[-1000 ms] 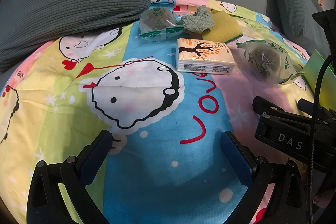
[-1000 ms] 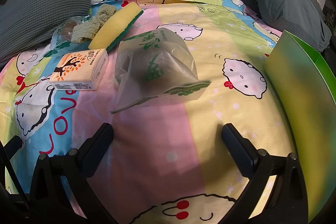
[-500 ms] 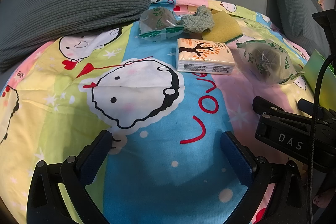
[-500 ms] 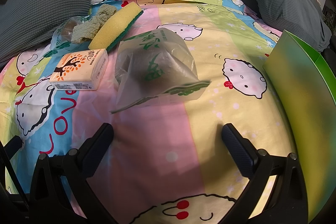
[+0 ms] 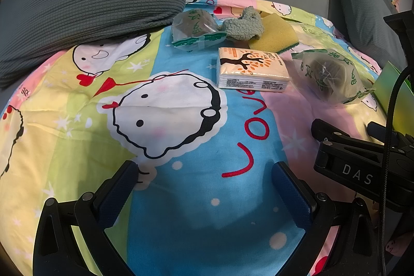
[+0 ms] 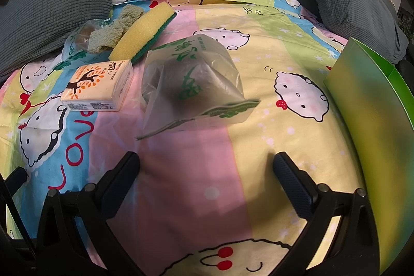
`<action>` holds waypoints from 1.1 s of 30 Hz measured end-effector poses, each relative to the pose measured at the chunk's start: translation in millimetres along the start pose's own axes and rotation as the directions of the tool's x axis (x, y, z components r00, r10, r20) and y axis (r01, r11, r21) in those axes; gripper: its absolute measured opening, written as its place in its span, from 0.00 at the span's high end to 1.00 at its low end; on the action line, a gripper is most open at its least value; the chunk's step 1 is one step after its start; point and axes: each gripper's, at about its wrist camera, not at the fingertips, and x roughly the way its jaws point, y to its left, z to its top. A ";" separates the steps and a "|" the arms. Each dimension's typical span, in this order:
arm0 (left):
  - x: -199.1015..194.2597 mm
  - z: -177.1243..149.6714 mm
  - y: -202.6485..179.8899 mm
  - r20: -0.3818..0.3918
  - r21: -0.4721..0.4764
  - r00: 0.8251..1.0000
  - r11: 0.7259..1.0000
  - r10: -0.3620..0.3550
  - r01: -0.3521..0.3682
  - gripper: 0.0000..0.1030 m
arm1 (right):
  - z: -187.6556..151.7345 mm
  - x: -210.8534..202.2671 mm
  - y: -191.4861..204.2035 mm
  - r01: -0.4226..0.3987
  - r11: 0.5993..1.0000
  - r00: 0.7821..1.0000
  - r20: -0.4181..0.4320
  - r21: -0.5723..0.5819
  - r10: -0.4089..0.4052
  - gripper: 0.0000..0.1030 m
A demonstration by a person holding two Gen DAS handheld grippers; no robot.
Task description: Organize objects
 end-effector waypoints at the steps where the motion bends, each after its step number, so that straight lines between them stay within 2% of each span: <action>1: 0.0 0.0 0.0 0.000 0.000 1.000 1.000 0.000 0.000 0.00 | 0.1 0.1 0.1 0.000 1.000 1.000 0.000 0.000 0.000 0.01; 25: 0.0 -0.1 -0.3 0.000 0.000 1.000 1.000 0.000 0.000 0.00 | 1.5 0.1 -1.5 -0.011 1.000 1.000 -0.009 0.000 0.011 0.01; 33: -0.1 -0.2 -0.4 0.001 0.000 1.000 1.000 0.000 0.000 0.00 | 3.6 -2.2 -7.2 -0.059 0.998 0.997 -0.041 -0.014 0.059 0.01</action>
